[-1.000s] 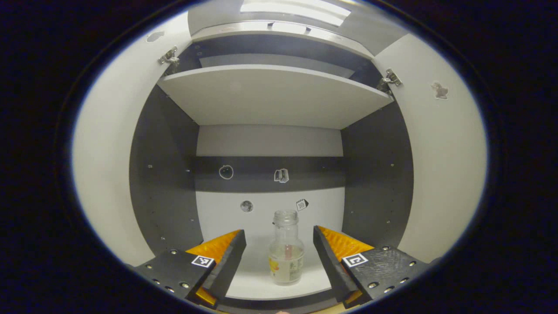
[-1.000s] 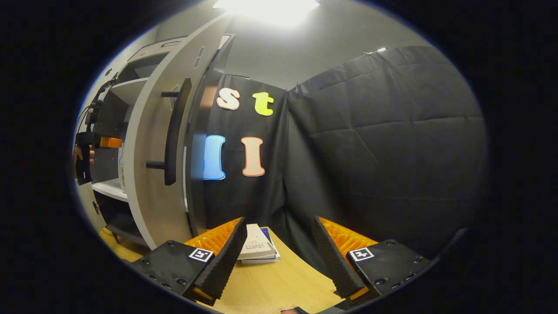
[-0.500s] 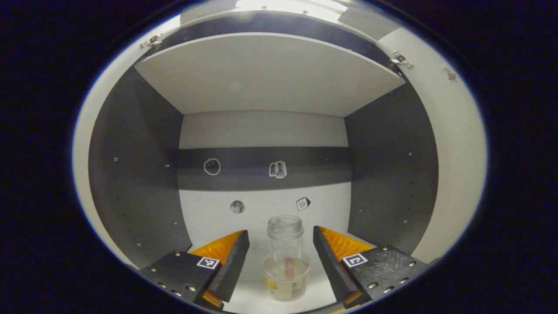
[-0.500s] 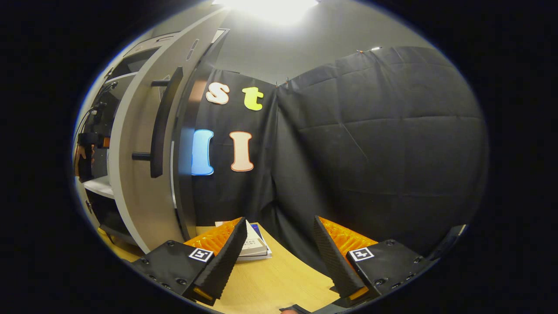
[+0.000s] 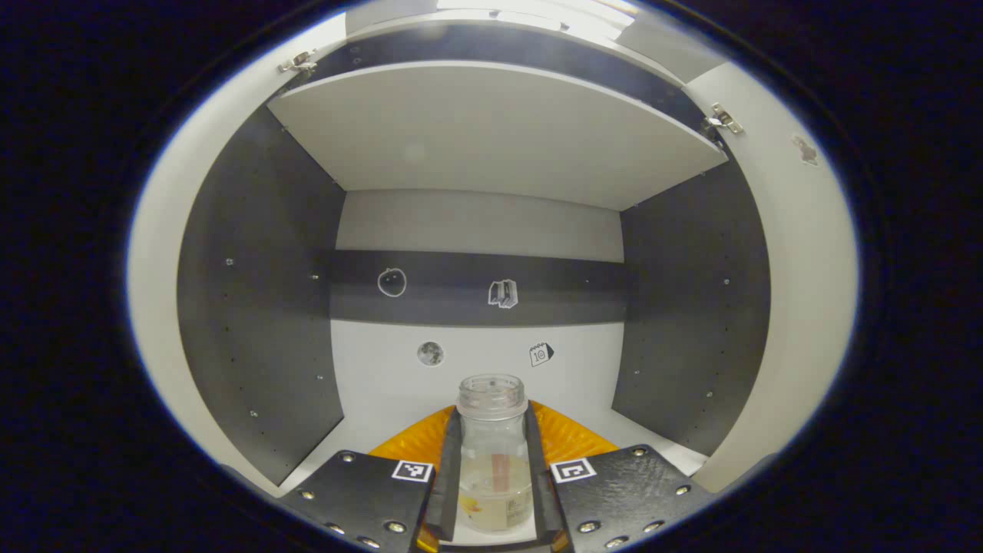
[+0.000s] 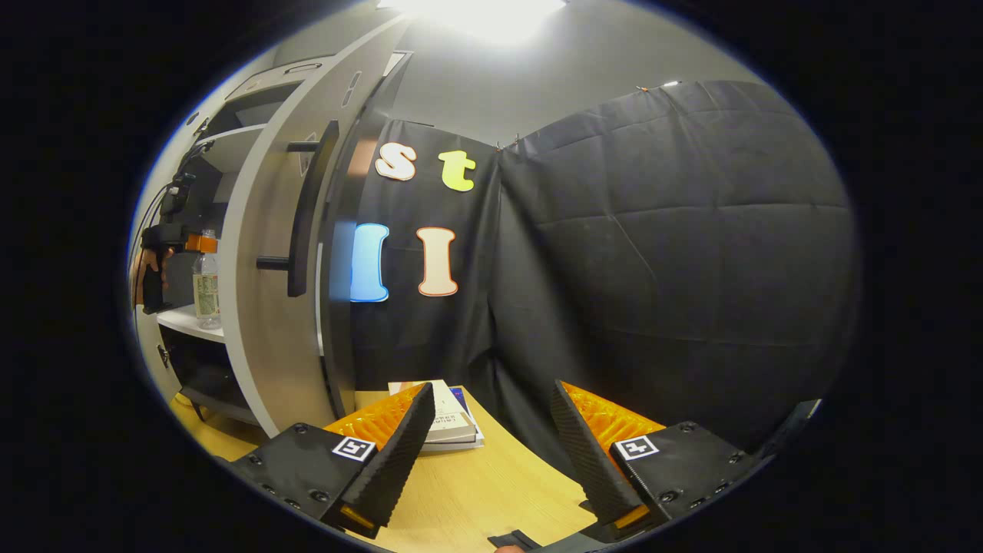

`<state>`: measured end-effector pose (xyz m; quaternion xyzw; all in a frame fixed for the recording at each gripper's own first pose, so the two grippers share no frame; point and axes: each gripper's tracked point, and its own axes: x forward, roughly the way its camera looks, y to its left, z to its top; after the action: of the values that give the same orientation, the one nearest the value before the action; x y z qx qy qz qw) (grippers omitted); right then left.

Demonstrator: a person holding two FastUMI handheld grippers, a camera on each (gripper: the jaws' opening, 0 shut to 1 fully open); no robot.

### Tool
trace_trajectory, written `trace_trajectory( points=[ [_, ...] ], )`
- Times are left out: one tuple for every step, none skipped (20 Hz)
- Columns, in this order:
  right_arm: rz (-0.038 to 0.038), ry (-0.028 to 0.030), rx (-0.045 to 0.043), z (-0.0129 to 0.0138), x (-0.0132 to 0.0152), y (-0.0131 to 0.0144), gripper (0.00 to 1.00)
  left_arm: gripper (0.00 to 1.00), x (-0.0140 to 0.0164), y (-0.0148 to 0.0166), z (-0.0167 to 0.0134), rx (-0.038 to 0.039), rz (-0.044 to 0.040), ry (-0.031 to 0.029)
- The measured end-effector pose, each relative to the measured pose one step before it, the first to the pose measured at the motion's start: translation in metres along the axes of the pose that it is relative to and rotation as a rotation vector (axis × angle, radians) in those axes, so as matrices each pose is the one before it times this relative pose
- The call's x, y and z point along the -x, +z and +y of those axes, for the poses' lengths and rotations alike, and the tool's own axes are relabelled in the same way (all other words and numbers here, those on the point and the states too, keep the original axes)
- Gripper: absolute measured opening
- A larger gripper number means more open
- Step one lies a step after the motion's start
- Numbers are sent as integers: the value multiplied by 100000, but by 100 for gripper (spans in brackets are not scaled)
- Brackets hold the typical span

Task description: Grasp the bottle in the cabinet with the left hand and place it on the coaster, then close the right door with the right hand and the left door with the left hand.

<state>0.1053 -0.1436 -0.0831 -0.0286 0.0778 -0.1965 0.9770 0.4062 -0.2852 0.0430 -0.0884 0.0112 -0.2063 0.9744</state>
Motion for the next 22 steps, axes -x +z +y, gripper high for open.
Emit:
trace_trajectory(
  points=[
    [-232,1360,-401,-13,359,-118,94,40,1077,290,247,-50,-385,632],
    [-147,1271,-116,-15,336,-28,97,41,1019,153,273,-519,-305,737],
    [-163,1223,-75,-52,379,-108,97,40,1083,223,161,-563,-523,628],
    [-30,1334,-194,-46,479,-120,94,41,1017,273,78,-455,-529,407],
    [-2,1542,-236,-16,346,-113,94,41,1120,45,-24,-222,-410,242],
    [165,1384,19,-27,319,-91,97,41,1391,87,-56,0,-732,22],
    [303,1114,162,-130,339,-241,97,41,1434,253,-220,169,-1387,379],
    [152,1022,43,-70,423,-72,94,40,1044,101,-29,-448,-937,246],
    [236,811,-121,-108,441,-135,94,41,1102,-115,-18,-885,-331,668],
    [-199,786,-200,-92,485,1,94,40,981,-255,-9,-843,297,258],
    [-99,705,-147,65,403,-88,94,40,833,-471,-107,-220,908,106],
    [157,939,-68,90,493,-118,94,41,1036,-683,-142,706,1145,129],
    [417,920,32,26,373,-305,94,41,694,-449,-76,954,717,88],
    [424,1009,229,65,418,-175,94,41,855,-561,21,1362,517,420],
    [493,850,317,-15,324,-281,94,41,830,-521,-117,1768,46,-54],
    [318,1234,94,71,325,-89,94,41,848,-658,-147,1753,18,-66],
    [58,1161,-145,76,392,-50,97,41,703,-639,2,1213,316,525],
    [123,712,-58,-81,257,-58,94,41,695,-763,54,580,318,472],
    [147,504,96,-96,204,-228,94,41,668,-749,47,342,510,520],
    [305,390,367,-139,227,-116,94,40,596,-937,-70,531,804,-317],
    [294,513,619,-90,307,-273,94,41,593,-960,-48,392,853,-31],
    [139,243,693,-106,229,-96,94,40,581,-932,-15,79,695,-38]
  ],
)
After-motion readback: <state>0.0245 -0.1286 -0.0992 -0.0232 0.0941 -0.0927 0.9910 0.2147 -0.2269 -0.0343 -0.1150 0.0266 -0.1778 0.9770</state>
